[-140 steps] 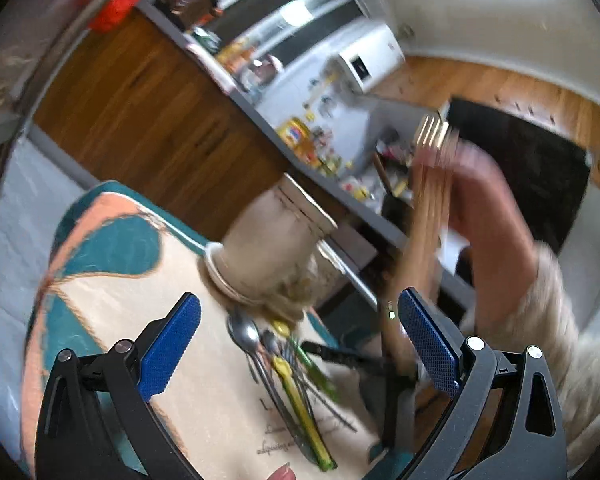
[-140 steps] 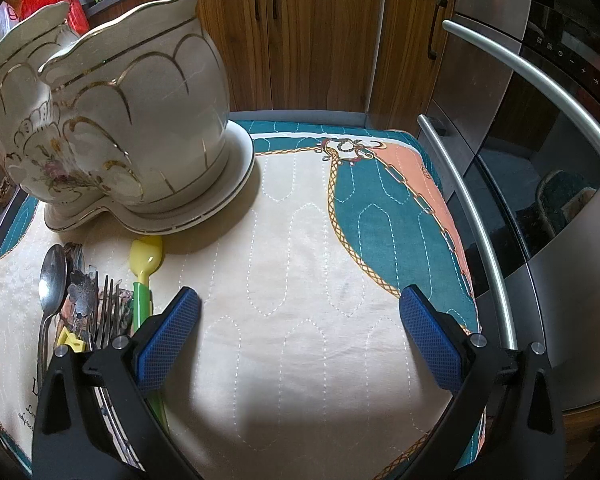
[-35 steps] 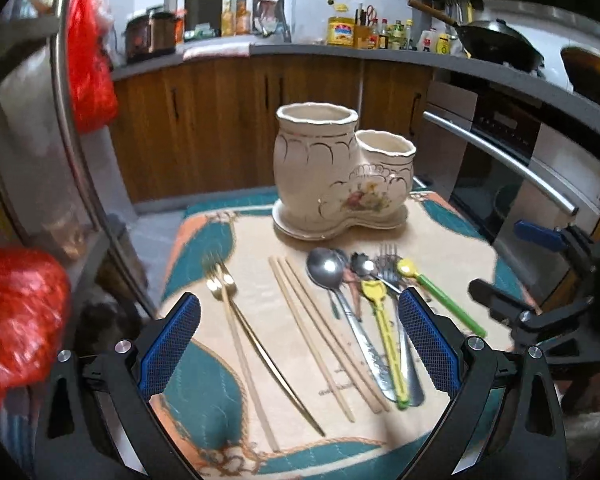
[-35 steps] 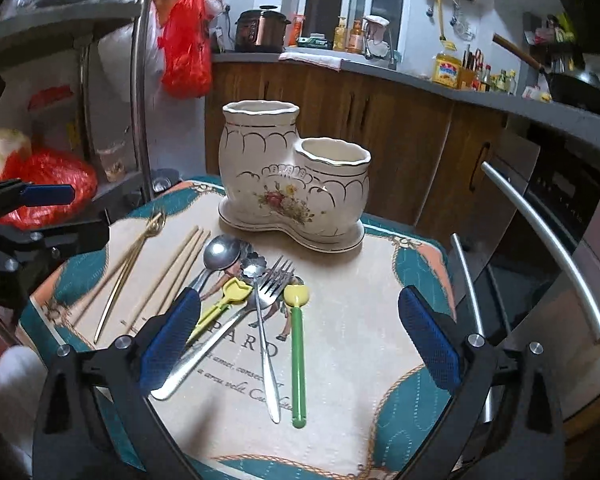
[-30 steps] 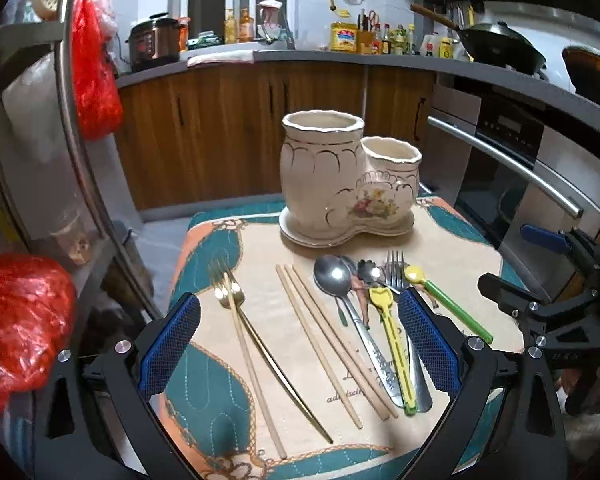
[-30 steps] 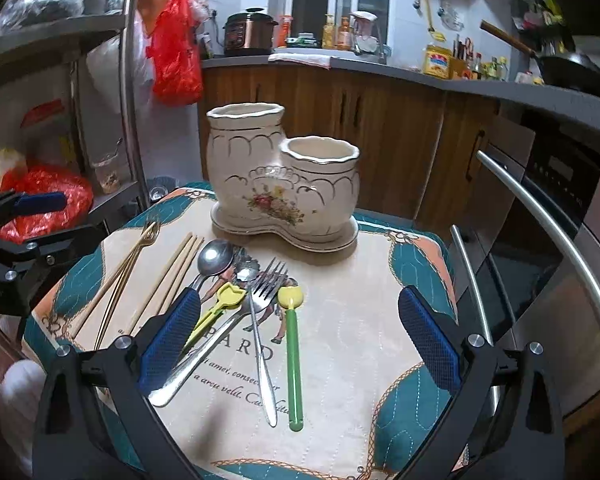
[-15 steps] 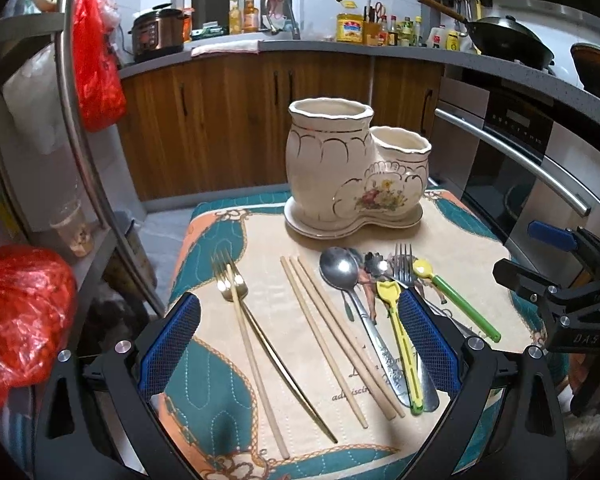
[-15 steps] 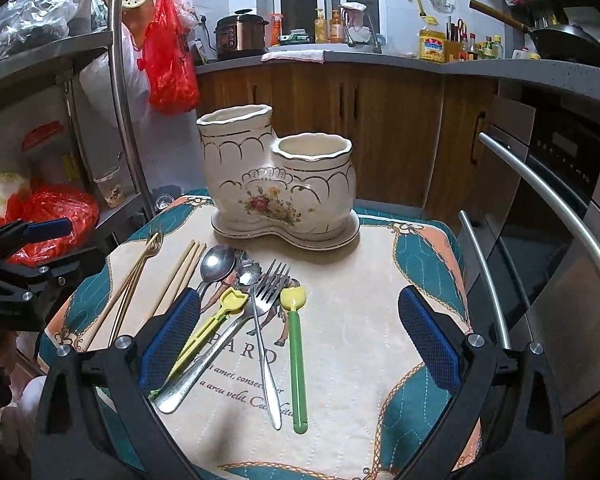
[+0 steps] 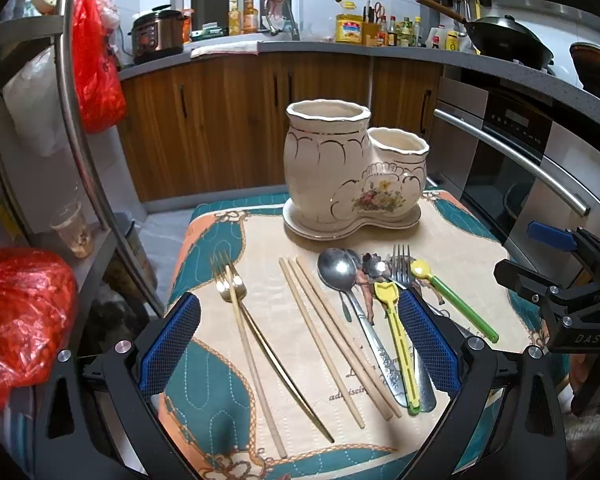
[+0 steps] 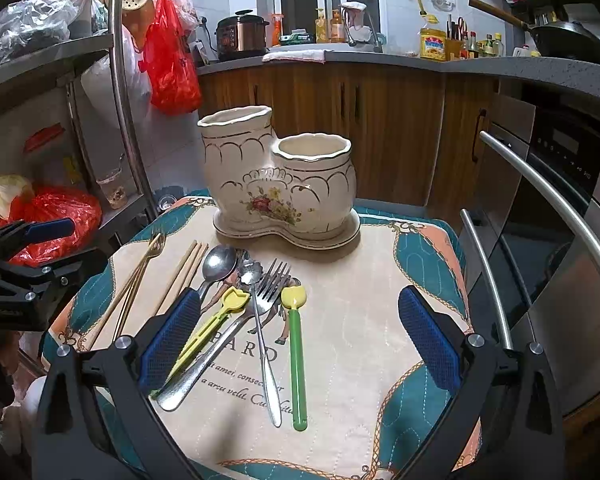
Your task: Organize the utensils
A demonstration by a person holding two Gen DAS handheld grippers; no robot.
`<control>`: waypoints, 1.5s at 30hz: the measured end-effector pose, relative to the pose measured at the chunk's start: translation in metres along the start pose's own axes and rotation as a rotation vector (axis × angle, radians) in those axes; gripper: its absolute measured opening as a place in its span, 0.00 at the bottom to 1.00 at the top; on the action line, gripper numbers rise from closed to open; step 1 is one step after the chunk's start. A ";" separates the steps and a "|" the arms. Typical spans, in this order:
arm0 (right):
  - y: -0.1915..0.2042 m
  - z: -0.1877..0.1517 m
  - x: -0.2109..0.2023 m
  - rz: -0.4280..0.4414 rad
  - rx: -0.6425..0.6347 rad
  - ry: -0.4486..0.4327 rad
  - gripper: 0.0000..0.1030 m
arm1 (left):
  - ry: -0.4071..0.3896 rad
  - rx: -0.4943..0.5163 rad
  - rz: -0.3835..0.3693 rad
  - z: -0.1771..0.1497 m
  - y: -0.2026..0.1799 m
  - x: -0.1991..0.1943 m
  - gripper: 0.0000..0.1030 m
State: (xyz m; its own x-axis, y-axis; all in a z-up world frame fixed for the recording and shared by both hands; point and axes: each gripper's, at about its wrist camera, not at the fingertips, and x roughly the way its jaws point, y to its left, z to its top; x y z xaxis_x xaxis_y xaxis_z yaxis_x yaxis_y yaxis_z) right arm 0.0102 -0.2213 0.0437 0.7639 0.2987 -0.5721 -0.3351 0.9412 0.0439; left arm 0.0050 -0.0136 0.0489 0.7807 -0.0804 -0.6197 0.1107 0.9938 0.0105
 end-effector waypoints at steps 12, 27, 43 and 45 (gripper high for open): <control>-0.001 -0.001 -0.001 0.003 -0.003 0.002 0.95 | 0.007 0.005 0.004 -0.001 -0.002 -0.002 0.95; -0.003 -0.004 0.000 0.010 0.007 0.012 0.95 | 0.015 0.001 0.001 -0.003 -0.003 -0.001 0.95; -0.004 -0.005 0.003 0.013 0.008 0.021 0.95 | -0.011 0.013 0.019 -0.003 -0.004 0.001 0.95; -0.004 -0.005 0.003 0.014 0.009 0.022 0.95 | -0.004 0.001 0.019 -0.002 -0.004 0.001 0.95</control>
State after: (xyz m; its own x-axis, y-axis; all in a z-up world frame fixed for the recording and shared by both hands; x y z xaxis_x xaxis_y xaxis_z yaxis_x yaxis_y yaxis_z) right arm 0.0107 -0.2250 0.0376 0.7469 0.3082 -0.5892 -0.3405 0.9384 0.0591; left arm 0.0041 -0.0170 0.0464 0.7850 -0.0620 -0.6164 0.0968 0.9950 0.0232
